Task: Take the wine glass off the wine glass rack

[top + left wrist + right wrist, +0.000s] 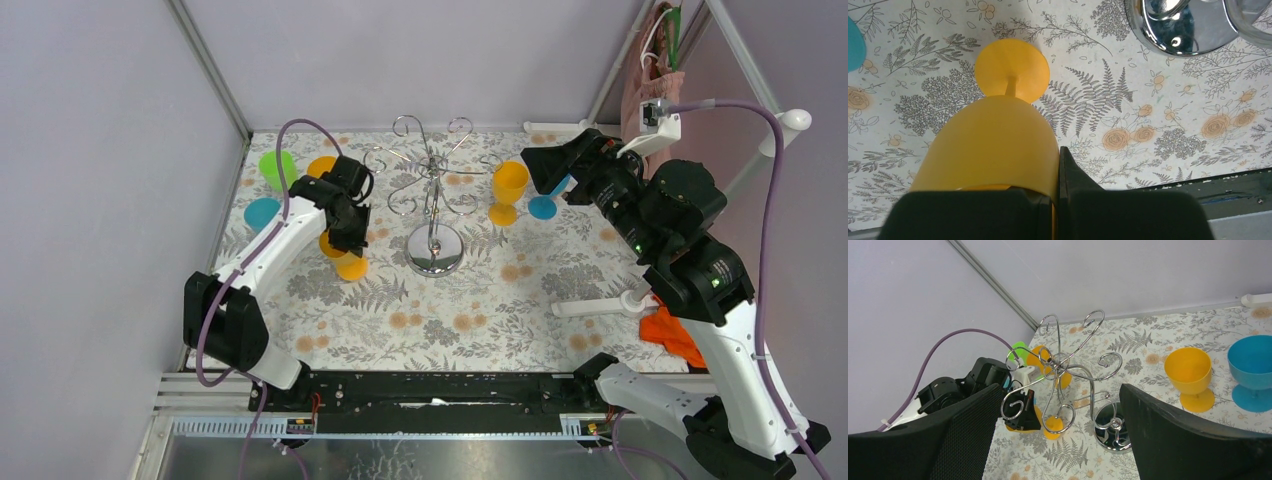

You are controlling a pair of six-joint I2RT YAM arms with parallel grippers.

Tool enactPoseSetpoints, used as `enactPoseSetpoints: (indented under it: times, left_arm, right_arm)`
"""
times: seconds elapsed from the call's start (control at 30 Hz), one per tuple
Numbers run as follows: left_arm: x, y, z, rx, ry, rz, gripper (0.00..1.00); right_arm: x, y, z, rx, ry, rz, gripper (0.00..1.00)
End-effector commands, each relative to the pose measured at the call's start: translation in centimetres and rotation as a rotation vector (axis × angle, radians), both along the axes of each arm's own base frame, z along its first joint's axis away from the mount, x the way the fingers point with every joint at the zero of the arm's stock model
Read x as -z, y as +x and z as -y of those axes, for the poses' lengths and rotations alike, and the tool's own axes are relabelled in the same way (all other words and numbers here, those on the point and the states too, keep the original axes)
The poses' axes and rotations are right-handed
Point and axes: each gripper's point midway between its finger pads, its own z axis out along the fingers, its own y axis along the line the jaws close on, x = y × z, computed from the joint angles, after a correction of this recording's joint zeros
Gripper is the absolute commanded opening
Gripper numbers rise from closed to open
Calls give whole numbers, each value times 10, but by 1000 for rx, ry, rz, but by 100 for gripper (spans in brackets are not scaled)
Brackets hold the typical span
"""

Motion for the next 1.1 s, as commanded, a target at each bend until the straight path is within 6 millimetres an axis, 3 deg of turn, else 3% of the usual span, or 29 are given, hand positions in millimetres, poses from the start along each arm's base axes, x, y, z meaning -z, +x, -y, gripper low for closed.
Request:
enactPoseSetpoints:
  times: [0.0,0.33,0.47,0.77,0.87,0.97,1.07]
  left_arm:
    - [4,0,-3,-20,4,3,0]
    - [19,-8,13,10,-67,-38,0]
    - [30,-12,13,11,-60,-60,0]
    - [33,-10,10,4,-38,-59,0]
    - [33,-11,11,10,-42,-61,9]
    - [27,-11,13,17,-49,-43,28]
    - [20,-10,13,16,-57,-22,35]
  right_arm:
    - [-17,-1,7,24,12,55,95]
    - [-10,2,2,14,12,44,97]
    - [-9,2,3,17,8,43,98]
    - [-7,2,3,18,7,39,98]
    - [-5,3,2,15,4,36,98]
    - [-4,3,1,12,5,35,98]
    - [-3,4,1,13,2,32,98]
